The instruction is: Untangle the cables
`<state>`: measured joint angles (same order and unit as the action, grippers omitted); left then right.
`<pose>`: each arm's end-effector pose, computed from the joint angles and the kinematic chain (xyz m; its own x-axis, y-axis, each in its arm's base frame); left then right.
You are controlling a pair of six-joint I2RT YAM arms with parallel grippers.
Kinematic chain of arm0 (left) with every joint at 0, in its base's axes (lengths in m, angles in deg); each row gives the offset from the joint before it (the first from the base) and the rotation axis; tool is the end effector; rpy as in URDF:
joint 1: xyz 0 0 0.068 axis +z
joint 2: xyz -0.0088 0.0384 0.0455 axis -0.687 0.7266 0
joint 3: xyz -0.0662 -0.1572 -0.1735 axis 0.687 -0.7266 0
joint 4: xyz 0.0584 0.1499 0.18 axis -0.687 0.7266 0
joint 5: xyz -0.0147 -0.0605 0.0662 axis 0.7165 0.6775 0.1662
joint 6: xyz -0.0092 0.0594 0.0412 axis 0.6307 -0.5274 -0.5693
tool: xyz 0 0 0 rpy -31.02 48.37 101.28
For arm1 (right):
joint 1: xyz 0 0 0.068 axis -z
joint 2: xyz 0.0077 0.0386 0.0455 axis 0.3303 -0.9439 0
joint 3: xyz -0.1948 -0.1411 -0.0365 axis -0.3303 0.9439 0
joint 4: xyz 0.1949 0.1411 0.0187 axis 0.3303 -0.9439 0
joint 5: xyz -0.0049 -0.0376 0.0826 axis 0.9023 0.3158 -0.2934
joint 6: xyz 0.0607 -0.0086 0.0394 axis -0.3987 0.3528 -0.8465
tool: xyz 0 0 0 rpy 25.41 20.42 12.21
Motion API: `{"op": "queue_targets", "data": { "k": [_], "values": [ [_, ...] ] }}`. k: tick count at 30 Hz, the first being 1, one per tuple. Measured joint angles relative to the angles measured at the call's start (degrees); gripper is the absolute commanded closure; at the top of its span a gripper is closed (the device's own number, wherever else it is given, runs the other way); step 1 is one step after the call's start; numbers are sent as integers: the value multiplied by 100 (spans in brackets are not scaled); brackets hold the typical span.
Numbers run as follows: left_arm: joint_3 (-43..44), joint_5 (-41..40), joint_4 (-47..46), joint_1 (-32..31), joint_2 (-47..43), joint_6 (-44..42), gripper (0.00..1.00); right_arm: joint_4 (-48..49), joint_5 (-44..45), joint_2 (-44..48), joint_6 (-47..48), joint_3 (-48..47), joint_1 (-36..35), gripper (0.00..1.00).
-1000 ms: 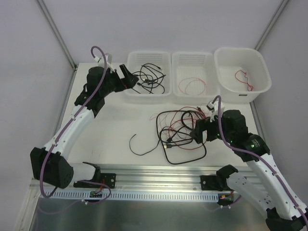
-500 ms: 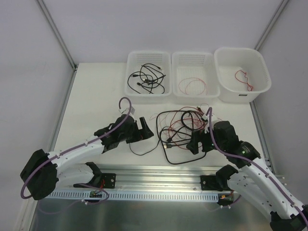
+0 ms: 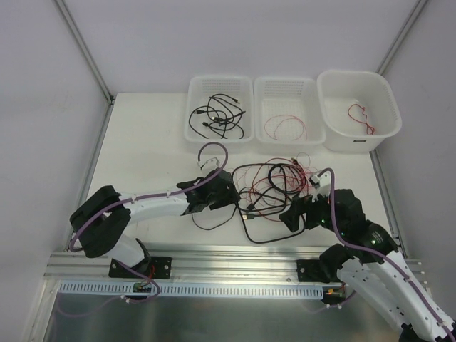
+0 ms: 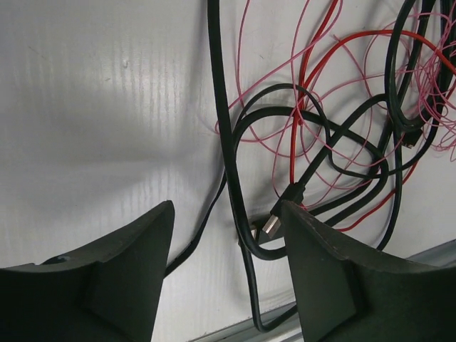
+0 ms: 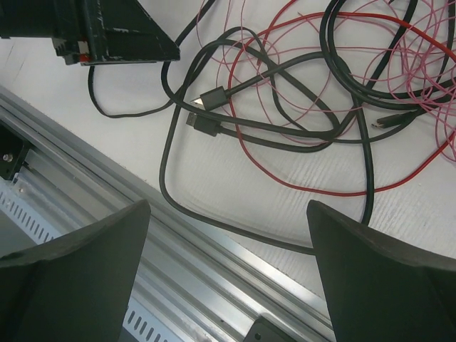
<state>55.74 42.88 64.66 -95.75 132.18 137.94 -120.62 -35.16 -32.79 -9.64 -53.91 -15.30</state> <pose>0.1963 -0.2339 0.1582 -0.7920 -0.3732 -0.4833 -0.0225 0.8088 -0.5877 0.1065 0.0830 0.2482 -0.3926 -0.2256 -0.8916 -0.6444 0.7592 0.0916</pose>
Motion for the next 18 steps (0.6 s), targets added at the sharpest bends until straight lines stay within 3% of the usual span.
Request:
{"op": "queue_targets", "data": {
  "k": [5, 8, 9, 11, 18],
  "values": [
    [262, -142, -7, -232, 424, 72, 52, -9, -9, 33, -11, 22, -7, 3],
    [369, -225, -26, -321, 597, 87, 71, -9, -28, 33, -22, 37, -7, 3],
    [382, -229, -39, -330, 629, 103, 85, -11, -31, 33, -26, 44, -7, 3],
    [385, -247, -35, -361, 651, 131, 97, -20, -31, 33, -39, 52, -7, 3],
    [380, -431, 17, -577, 343, -214, 100, -22, -31, 33, -101, 87, -17, 3]
  ]
}}
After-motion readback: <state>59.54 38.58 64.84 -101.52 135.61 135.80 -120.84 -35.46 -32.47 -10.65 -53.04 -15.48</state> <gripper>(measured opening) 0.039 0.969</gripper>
